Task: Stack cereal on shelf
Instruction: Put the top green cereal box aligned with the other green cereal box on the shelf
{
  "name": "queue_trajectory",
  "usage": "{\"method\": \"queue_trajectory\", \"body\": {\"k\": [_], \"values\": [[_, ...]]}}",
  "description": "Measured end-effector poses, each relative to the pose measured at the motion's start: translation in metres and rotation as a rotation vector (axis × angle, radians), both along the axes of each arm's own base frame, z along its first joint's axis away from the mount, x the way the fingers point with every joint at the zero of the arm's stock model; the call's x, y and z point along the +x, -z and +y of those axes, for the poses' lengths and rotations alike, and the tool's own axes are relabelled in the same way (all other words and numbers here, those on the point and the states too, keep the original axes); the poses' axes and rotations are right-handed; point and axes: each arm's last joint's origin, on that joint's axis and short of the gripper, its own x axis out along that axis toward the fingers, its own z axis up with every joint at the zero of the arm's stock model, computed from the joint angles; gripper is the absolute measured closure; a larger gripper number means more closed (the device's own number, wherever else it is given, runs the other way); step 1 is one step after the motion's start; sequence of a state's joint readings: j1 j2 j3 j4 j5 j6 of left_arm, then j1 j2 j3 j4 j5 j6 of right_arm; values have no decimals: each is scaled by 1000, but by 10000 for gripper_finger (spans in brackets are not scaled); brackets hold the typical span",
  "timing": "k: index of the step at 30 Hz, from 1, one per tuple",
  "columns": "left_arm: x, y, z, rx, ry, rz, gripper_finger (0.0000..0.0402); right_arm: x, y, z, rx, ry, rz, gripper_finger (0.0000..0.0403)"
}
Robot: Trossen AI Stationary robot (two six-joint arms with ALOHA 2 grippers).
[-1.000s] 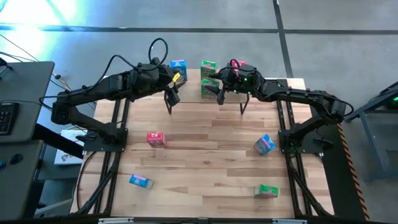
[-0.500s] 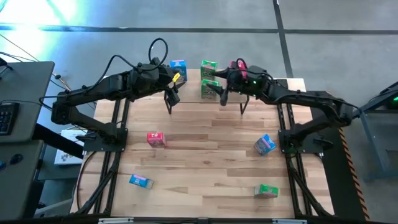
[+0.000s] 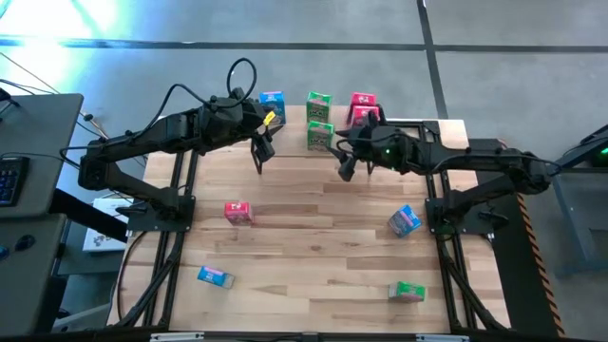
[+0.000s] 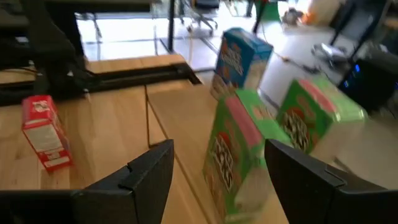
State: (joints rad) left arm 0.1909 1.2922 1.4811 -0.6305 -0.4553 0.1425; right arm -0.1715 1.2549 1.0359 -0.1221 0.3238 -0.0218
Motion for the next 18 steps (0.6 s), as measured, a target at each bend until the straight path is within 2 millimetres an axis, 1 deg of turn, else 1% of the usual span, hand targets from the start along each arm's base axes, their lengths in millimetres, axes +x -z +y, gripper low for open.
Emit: {"method": "queue_trajectory", "body": {"k": [4, 9, 18], "values": [[0, 0, 0, 0, 0, 0, 170, -2, 5, 5, 56, 82, 17, 158], [0, 0, 0, 0, 0, 0, 170, 0, 14, 8, 156, 200, -7, 158], [0, 0, 0, -1, 1, 0, 170, 23, 41, 7, 265, 272, -3, 158]]}}
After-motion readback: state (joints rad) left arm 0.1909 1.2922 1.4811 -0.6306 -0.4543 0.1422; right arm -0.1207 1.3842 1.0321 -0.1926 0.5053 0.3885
